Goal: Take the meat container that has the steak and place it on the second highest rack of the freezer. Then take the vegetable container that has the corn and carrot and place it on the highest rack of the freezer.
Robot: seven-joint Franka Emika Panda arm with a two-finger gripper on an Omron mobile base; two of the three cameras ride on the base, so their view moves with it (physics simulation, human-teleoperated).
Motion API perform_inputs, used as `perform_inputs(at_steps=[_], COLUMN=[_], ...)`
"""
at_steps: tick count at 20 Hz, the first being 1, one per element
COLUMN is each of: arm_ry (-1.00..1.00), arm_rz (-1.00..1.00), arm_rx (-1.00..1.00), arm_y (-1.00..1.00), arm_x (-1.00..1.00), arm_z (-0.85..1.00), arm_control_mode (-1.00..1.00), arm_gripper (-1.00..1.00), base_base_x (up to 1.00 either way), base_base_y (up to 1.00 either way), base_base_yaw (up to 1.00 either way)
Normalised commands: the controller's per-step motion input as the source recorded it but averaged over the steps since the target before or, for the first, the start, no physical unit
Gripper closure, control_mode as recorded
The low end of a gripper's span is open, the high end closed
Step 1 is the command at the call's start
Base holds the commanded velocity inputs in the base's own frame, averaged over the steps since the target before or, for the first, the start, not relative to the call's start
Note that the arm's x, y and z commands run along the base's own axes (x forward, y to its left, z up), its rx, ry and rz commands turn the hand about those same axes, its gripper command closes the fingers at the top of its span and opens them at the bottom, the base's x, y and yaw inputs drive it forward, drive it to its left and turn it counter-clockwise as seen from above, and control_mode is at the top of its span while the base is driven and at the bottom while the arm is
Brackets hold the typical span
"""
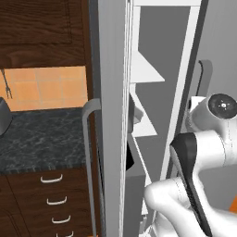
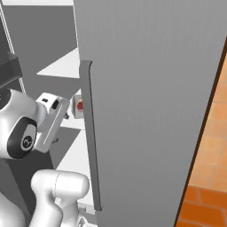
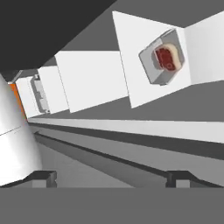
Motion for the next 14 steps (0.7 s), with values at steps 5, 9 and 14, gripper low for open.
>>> perform_inputs(at_steps=[5, 9, 14], arm_ry=[0.0, 0.0, -0.01], arm_rz=[0.38, 0.49, 0.23], arm_rx=[-0.08, -0.1, -0.14], arm_y=[0.06, 0.02, 0.14], arm_x=[-0.44, -0.4, -0.38], arm_z=[-0.69, -0.49, -0.4], arm_control_mode=[-1.0, -1.0, -1.0], arm_gripper=[-1.0, -1.0, -1.0], base_base_x=[0.0, 0.0, 0.0], base_base_y=[0.0, 0.0, 0.0], base_base_yaw=[0.0, 0.0, 0.0])
